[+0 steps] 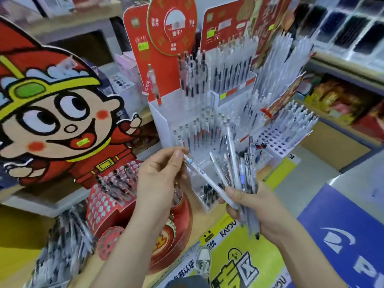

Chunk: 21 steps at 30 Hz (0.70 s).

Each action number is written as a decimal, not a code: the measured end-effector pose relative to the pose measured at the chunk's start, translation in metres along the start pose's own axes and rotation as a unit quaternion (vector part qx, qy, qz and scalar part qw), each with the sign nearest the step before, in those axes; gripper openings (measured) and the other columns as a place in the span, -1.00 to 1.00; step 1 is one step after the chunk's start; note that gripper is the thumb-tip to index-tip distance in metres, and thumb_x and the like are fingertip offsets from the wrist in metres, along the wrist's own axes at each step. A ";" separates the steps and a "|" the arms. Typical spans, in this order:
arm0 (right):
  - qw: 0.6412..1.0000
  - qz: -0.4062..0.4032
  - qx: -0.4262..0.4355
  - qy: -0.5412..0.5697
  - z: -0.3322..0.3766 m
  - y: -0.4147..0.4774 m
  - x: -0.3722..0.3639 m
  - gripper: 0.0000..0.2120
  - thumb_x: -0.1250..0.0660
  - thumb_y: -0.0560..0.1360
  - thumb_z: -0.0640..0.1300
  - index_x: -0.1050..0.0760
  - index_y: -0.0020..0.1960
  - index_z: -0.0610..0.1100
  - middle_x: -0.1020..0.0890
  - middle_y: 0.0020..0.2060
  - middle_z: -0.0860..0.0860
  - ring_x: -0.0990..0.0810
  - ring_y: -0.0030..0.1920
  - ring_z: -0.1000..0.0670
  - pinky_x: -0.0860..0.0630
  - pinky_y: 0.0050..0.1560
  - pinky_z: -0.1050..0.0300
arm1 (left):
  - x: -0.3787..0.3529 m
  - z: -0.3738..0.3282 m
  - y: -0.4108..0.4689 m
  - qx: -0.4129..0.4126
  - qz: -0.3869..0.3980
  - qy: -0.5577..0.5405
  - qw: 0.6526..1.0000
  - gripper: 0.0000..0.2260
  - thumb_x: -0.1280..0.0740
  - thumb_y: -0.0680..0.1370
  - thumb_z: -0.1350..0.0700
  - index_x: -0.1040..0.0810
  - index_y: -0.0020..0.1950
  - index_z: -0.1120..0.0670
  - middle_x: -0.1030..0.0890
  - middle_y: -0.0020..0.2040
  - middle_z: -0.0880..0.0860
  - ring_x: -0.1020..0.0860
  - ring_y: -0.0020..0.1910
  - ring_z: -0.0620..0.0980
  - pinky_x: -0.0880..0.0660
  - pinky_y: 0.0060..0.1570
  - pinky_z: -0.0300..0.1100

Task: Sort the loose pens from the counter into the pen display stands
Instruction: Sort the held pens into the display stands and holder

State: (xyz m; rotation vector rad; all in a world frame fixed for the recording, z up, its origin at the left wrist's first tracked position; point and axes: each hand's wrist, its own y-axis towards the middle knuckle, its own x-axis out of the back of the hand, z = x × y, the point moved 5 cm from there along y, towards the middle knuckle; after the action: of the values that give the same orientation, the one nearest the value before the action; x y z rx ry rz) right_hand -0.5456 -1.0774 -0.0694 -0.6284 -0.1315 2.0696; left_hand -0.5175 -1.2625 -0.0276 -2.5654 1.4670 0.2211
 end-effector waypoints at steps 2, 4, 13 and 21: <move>1.000 0.006 -0.007 -0.015 0.012 0.012 0.009 -0.67 -0.69 0.14 -0.02 -0.63 -0.25 -0.13 -0.58 -0.34 -0.23 -0.47 -0.52 -0.03 -0.42 -0.51 0.21 | -0.008 0.001 0.015 -0.012 -0.009 0.004 1.000 -0.81 -0.27 0.57 0.23 -0.66 -0.15 0.10 -0.58 -0.33 0.01 -0.46 -0.38 -0.11 -0.43 -0.38 -0.28; 0.999 0.019 -0.017 -0.018 0.024 0.020 0.014 -0.62 -0.67 0.17 -0.02 -0.61 -0.19 -0.21 -0.55 -0.29 -0.31 -0.46 -0.52 -0.04 -0.43 -0.50 0.21 | -0.018 0.001 0.027 -0.022 -0.008 0.008 1.000 -0.80 -0.25 0.59 0.25 -0.65 -0.12 0.12 -0.55 -0.35 0.02 -0.47 -0.37 -0.10 -0.44 -0.39 -0.28; 0.996 0.013 0.000 -0.086 0.060 0.054 0.053 -0.74 -0.60 0.25 -0.10 -0.62 -0.21 -0.24 -0.61 -0.34 -0.25 -0.45 -0.51 -0.04 -0.42 -0.46 0.21 | -0.051 0.005 0.059 0.010 0.011 -0.045 0.999 -0.86 -0.35 0.45 0.11 -0.62 -0.08 0.14 -0.57 -0.31 0.00 -0.51 -0.34 -0.06 -0.49 -0.36 -0.26; 0.997 -0.057 -0.006 -0.050 0.066 0.088 0.107 -0.81 -0.48 0.32 -0.17 -0.58 -0.19 -0.29 -0.52 -0.43 -0.21 -0.47 -0.52 -0.06 -0.42 -0.51 0.19 | -0.078 0.012 0.068 -0.004 -0.045 0.016 0.999 -0.92 -0.38 0.43 0.18 -0.66 -0.12 0.10 -0.65 -0.25 0.09 -0.60 -0.30 -0.04 -0.54 -0.26 -0.26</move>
State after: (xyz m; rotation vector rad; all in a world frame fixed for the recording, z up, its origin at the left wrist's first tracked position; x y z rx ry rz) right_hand -0.6910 -1.0286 -0.0824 -0.5131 -0.2314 1.9903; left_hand -0.6154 -1.2285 -0.0283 -2.6456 1.3597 0.1755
